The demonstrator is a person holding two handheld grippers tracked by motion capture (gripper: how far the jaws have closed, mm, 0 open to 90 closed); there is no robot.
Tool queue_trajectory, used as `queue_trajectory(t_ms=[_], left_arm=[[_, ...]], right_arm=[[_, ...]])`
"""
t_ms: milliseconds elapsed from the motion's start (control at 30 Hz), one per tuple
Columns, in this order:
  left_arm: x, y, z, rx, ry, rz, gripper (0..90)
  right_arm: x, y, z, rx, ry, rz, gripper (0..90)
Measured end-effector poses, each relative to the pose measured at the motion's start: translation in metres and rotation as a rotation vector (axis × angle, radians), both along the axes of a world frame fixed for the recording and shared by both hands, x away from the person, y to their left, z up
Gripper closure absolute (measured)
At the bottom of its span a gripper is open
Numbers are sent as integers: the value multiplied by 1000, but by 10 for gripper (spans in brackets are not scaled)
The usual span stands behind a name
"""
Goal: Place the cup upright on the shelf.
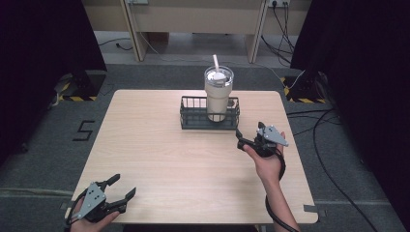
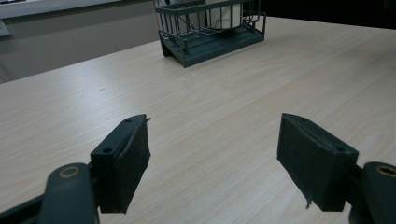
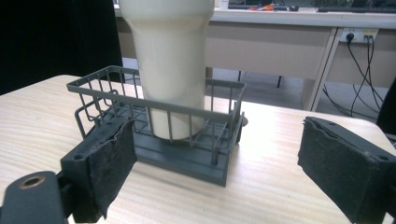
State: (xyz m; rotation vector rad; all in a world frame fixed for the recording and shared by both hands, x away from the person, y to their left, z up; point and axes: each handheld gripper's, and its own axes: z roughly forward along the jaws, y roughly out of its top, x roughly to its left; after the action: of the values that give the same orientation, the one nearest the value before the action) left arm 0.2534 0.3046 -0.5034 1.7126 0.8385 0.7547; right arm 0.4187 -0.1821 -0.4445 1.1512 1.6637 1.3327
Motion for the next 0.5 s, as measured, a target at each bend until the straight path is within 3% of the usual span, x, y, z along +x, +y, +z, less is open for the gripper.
queue_trajectory(t_ms=[500], left_arm=[[0,0,1,1,-4,4,247]], right_arm=[[-24,-15,-9,-31,24,-14,124]])
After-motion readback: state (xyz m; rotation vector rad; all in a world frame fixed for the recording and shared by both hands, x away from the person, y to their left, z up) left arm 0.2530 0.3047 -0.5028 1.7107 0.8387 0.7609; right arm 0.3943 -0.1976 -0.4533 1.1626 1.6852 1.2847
